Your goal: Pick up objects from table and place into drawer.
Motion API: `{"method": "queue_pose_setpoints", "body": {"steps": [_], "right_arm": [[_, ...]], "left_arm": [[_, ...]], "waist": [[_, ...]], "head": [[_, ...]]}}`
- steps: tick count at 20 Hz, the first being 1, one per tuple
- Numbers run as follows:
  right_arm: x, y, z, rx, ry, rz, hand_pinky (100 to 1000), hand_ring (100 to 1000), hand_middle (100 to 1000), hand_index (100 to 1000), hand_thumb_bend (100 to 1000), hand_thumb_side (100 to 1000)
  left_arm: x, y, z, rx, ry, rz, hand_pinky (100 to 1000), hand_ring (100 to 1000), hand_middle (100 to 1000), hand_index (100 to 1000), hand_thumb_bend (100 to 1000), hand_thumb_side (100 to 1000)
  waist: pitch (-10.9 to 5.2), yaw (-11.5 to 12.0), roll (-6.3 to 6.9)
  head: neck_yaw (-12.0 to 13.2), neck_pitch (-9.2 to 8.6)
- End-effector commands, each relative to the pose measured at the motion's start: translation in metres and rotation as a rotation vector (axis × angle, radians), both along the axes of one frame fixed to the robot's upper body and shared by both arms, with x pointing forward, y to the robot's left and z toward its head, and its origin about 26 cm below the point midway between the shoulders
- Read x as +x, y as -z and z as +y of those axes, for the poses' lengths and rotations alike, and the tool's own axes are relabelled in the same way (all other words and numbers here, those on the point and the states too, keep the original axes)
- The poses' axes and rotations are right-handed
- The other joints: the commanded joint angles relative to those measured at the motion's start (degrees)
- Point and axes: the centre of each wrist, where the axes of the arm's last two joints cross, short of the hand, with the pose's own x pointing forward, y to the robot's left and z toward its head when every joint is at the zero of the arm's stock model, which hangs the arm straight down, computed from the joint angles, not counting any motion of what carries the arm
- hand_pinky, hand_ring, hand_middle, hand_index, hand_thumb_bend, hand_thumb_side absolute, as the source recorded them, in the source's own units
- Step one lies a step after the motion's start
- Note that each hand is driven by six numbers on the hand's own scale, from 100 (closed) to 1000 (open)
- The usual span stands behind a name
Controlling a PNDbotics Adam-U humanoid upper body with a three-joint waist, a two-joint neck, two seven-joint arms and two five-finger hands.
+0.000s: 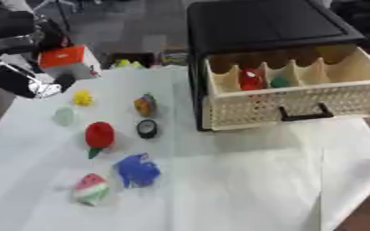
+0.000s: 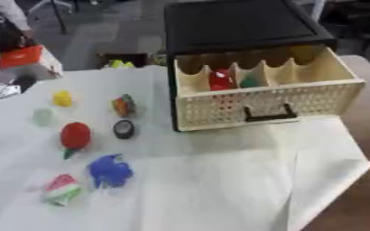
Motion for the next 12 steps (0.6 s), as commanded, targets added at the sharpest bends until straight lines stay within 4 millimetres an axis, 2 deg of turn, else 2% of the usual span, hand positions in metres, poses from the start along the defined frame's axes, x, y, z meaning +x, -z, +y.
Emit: {"method": "queue_pose_setpoints", "body": {"steps": [1, 12], "right_arm": [[-0.003, -0.007, 0.001, -0.008, -0.009, -0.022, 288, 536, 518, 806, 149, 753], [-0.002, -0.007, 0.005, -0.001, -0.028, -0.014, 292, 537, 519, 804, 129, 733]], "left_arm": [[-0.002, -0.018, -0.01, -0.015, 0.036, -0.021, 286, 373, 261, 478, 100, 244], [0.009, -0.036, -0.065, -0.085, 0.152, 0.011, 283, 361, 253, 462, 100, 245]], "waist": [[-1.23, 0.0, -0.02], [-1.86, -0.6, 0.72]], "head": [[-0.1, 0.45], [0.1, -0.17]]}}
